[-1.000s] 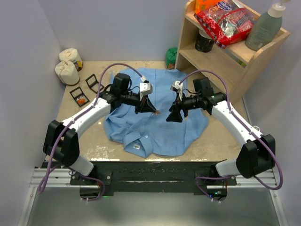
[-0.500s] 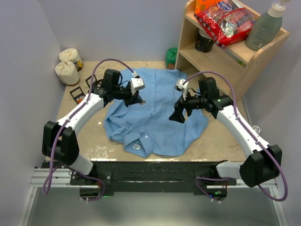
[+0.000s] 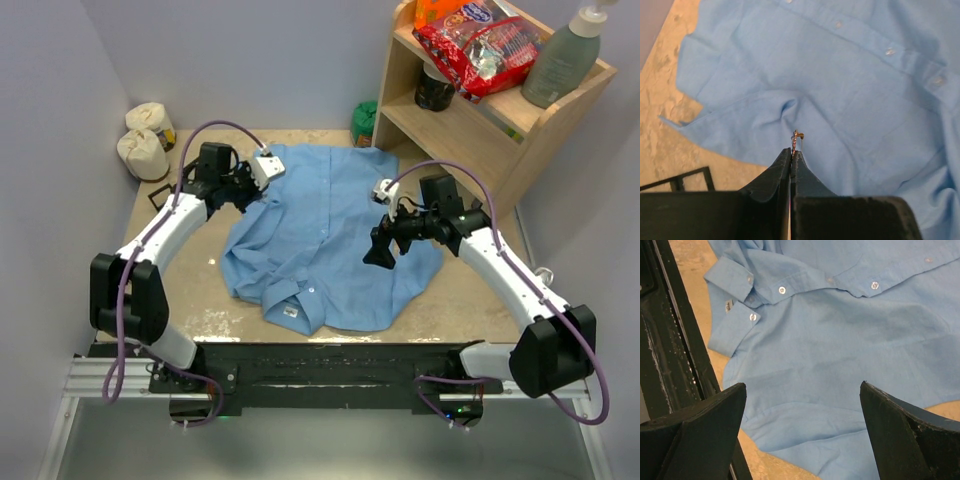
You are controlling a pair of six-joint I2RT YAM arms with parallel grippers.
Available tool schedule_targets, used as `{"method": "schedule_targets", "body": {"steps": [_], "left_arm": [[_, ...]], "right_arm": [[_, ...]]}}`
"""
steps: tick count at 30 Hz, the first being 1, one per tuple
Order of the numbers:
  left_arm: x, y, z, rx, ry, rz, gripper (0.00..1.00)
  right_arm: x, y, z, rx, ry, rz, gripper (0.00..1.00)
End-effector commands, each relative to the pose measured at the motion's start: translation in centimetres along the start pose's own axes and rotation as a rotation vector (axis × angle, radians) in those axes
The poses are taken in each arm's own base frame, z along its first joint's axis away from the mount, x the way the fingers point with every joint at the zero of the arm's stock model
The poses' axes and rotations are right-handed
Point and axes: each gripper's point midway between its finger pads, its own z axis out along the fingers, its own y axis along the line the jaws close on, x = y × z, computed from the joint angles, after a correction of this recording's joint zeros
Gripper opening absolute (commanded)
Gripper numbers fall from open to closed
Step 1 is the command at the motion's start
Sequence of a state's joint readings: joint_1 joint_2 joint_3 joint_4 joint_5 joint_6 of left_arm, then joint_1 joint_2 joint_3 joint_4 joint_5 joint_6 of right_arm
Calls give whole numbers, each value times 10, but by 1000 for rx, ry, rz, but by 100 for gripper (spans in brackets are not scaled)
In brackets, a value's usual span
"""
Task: Remove the brooch from the garment
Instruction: Place the brooch in the brooch box.
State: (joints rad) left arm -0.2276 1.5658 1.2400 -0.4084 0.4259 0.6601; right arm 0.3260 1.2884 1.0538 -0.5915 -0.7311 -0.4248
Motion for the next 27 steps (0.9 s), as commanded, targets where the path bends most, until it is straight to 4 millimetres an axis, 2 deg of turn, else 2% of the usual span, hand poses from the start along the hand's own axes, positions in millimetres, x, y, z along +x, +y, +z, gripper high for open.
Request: {"method": "schedule_targets", "body": {"steps": [1,5,6,12,14,15,17,27], "left_arm": [[13,57,-2,-189,46,11,0],[30,88,1,-322,114,-7,0],[39,102,1,-393,152,-20,0],[67,140,1,-609,273,-38,0],[79,145,5,-643,319,-29,0],[83,154,0,-699,340,-28,0],[95,156,5,-707,384,-18,0],[112,188,13,-867,456,-25,0]], "right_arm": [[-2,-8,-7,57,-19,-40,99],[-3,-13,-9,101,-37,-45,99],[-5,-13,-12,110,-48,-50,99],[-7,-13,-17,135,-74,-57,99],[-6,-14,-18,139,-78,-57,99],[-6,-13,-19,136,-80,-57,99],[-6,-13,-20,138,-85,-56,99],[-6,-11,-23,123,-106,-51,99]]}}
